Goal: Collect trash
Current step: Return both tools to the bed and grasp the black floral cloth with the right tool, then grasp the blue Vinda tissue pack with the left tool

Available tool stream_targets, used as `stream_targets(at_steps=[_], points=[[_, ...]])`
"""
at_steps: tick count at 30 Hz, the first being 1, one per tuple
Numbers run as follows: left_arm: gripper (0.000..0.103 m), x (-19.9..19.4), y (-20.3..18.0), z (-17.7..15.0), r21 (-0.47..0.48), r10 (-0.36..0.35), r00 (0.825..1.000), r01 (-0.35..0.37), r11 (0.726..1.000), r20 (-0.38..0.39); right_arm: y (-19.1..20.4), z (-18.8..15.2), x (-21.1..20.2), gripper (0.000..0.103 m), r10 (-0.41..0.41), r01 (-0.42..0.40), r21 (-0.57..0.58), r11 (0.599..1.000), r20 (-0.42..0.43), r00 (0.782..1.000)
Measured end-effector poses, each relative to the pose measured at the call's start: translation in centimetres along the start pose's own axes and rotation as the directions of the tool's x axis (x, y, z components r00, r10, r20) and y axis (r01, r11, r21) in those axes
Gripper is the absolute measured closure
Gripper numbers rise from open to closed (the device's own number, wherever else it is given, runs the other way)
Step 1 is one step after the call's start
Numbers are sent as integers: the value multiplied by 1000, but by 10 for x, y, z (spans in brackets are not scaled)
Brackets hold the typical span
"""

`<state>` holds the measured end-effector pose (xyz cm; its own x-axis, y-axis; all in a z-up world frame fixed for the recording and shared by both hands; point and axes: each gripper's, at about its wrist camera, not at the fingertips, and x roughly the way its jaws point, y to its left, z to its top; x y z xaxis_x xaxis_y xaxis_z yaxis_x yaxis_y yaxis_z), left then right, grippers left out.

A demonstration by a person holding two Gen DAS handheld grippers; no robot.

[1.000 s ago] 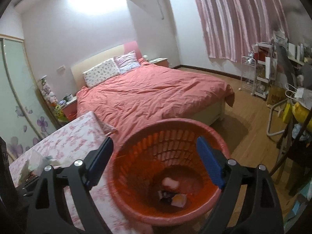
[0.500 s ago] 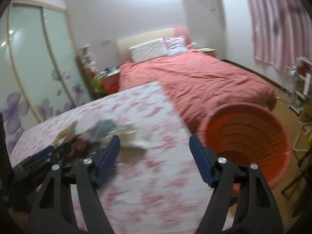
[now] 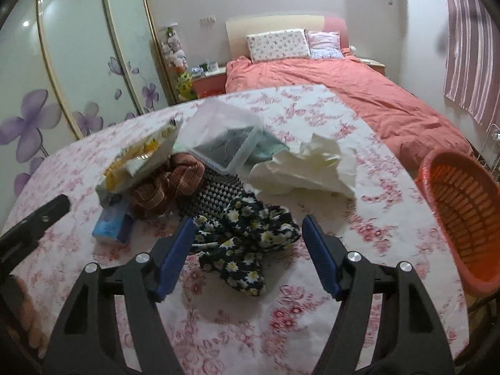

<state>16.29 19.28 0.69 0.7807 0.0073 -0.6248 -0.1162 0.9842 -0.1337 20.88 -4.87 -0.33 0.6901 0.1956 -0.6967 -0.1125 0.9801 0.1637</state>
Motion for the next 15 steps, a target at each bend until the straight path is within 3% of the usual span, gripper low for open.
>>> stream_targets(at_steps=[5, 10, 12, 15], points=[[29, 6, 3, -3, -12, -22, 999, 22, 1000, -25, 4, -4, 19, 36, -19, 19, -15, 1000, -67, 998], [29, 15, 0, -5, -4, -24, 998, 24, 1000, -54, -1, -7, 24, 76, -47, 45, -30, 999, -90, 995], [29, 20, -3, -6, 4, -21, 997, 21, 1000, -71, -8, -6, 20, 83, -33, 33, -2, 999, -86, 996], [29, 27, -7, -7, 9, -20, 995, 21, 1000, -98, -15, -5, 11, 85, -27, 28, 24, 999, -63, 998]])
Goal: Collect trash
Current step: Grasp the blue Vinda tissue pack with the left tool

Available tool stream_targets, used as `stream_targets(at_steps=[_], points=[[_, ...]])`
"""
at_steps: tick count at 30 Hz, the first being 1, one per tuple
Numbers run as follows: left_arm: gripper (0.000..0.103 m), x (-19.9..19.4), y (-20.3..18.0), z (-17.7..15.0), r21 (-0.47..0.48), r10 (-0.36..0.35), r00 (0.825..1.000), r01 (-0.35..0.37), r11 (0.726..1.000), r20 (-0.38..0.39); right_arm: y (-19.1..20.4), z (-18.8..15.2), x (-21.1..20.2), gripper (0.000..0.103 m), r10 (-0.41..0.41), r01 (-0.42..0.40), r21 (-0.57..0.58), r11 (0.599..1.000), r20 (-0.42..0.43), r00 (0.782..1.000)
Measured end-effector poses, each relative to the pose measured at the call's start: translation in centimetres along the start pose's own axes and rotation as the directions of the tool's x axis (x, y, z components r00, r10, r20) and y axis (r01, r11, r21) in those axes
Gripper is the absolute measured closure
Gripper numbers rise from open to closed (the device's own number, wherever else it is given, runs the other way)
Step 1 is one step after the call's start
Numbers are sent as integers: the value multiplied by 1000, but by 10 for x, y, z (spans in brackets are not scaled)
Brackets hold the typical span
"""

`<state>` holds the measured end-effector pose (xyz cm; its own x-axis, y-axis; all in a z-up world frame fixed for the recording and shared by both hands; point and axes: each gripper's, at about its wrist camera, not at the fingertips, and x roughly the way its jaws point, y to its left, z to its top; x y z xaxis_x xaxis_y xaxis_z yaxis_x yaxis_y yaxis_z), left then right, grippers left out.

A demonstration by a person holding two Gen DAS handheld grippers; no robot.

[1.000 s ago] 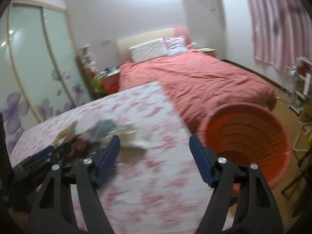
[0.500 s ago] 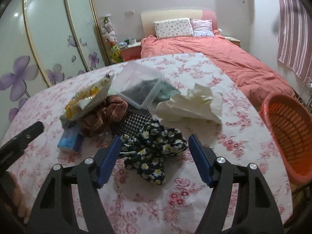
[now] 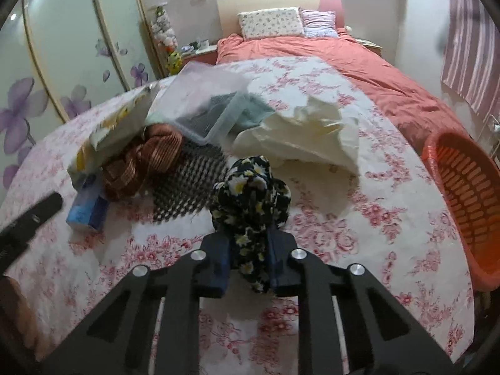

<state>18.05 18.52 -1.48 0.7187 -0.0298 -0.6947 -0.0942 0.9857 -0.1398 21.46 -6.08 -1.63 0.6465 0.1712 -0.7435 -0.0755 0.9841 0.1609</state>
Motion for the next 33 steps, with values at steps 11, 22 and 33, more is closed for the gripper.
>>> stream_targets(at_steps=[11, 22, 33], points=[[29, 26, -14, -3, 27, 31, 996, -28, 999, -79, -4, -1, -11, 85, 23, -23, 8, 1000, 8, 1000], [40, 43, -22, 4, 32, 64, 992, -61, 998, -107, -13, 0, -9, 85, 18, -19, 26, 999, 5, 1000], [52, 29, -13, -1, 40, 48, 996, -45, 998, -78, -24, 0, -15, 85, 21, -21, 42, 999, 14, 1000]])
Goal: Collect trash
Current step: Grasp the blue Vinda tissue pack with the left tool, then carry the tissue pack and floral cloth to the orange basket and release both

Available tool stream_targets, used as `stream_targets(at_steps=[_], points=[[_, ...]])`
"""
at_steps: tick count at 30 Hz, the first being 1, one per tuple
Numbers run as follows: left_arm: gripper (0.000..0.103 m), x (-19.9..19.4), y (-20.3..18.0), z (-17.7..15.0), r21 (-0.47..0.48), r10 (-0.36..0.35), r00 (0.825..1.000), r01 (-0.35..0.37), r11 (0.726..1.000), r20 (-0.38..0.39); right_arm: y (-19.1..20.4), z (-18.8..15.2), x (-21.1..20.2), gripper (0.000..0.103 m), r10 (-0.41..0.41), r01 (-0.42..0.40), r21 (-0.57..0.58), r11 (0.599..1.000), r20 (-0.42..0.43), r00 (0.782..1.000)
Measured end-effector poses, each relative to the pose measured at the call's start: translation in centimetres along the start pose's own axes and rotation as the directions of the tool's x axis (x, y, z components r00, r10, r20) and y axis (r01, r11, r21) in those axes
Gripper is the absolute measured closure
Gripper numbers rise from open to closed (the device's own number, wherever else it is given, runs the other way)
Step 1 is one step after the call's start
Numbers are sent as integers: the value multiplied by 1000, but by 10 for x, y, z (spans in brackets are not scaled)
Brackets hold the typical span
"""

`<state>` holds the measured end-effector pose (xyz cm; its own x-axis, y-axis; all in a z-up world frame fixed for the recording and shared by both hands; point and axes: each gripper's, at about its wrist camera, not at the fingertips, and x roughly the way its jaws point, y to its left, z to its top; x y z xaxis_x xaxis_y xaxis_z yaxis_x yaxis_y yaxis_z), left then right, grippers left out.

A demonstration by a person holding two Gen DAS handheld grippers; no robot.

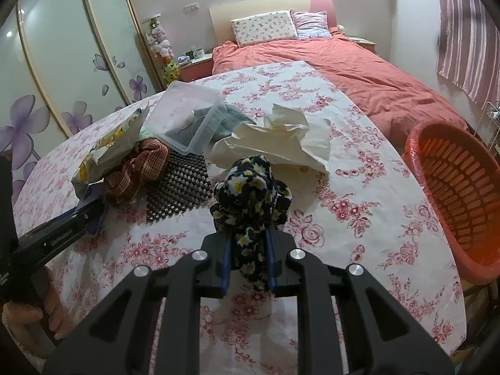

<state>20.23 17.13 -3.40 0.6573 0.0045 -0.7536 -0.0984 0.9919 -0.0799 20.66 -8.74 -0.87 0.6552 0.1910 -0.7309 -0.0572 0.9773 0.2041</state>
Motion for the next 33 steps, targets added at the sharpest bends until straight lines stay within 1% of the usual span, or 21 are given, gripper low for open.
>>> stream_targets(at_steps=[10, 18, 24, 33], points=[[52, -43, 24, 6, -59, -3, 996, 8, 998, 84, -1, -1, -15, 85, 18, -18, 2, 1000, 27, 999], [52, -82, 25, 14, -70, -12, 985, 24, 997, 170, -4, 1, -41, 85, 27, -27, 1, 1000, 77, 997], [52, -99, 10, 21, -34, -36, 978, 44, 998, 208, -12, 4, -63, 85, 24, -24, 2, 1000, 126, 992], [52, -106, -31, 22, 40, -121, 970, 115, 993, 210, -34, 8, -100, 84, -10, 8, 10, 1000, 209, 978]])
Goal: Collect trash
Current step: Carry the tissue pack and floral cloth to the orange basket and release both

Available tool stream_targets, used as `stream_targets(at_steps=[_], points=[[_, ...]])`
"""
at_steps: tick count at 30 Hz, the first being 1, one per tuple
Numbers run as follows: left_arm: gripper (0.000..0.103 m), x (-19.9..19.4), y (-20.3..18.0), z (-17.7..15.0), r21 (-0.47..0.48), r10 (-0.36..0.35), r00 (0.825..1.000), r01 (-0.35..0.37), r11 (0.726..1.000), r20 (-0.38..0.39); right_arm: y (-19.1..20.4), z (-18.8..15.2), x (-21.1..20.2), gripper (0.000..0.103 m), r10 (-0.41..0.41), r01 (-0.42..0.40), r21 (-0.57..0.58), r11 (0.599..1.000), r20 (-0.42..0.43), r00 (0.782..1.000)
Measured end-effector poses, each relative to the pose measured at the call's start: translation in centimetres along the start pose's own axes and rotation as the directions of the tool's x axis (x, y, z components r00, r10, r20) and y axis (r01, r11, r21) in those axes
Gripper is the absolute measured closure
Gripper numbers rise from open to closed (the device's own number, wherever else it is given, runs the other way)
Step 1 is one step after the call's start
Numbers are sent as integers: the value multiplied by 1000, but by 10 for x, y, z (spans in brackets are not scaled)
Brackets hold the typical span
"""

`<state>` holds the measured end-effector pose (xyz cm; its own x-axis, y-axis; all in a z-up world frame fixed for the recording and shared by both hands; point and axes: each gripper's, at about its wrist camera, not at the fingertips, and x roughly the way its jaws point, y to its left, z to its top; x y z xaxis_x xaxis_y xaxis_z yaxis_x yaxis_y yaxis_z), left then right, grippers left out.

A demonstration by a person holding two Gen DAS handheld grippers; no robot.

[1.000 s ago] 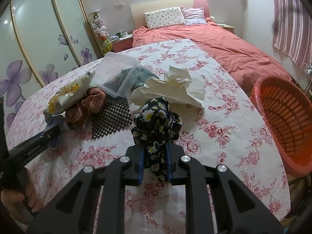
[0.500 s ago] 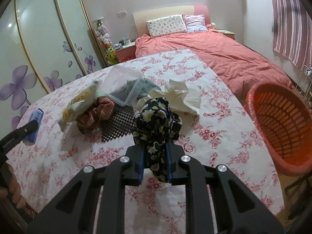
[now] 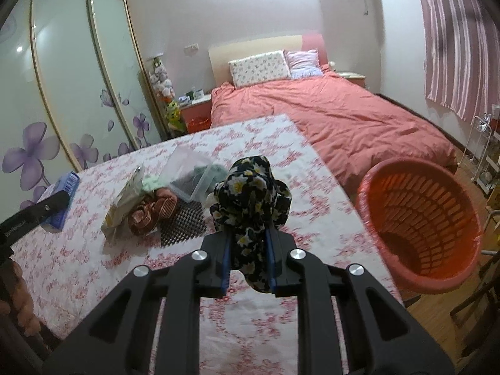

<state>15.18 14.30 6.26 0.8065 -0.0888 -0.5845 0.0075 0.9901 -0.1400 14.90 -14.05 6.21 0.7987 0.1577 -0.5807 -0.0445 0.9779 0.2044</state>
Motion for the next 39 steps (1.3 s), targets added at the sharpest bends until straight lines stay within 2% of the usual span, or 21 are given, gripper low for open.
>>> stream_targets(at_steps=[10, 17, 28, 39], points=[[52, 7, -62, 2, 84, -110, 994, 110, 990, -7, -42, 12, -29, 84, -53, 50, 46, 998, 67, 996], [52, 23, -110, -1, 134, -195, 980, 199, 971, -42, -76, 16, -36, 84, -94, 87, 88, 992, 83, 992], [52, 39, -191, -9, 203, -331, 940, 342, 917, -89, -136, 22, -51, 84, -169, 150, 157, 976, 114, 979], [52, 55, -249, -18, 265, -422, 896, 444, 856, -137, -194, 21, -54, 83, -232, 201, 240, 950, 108, 967]])
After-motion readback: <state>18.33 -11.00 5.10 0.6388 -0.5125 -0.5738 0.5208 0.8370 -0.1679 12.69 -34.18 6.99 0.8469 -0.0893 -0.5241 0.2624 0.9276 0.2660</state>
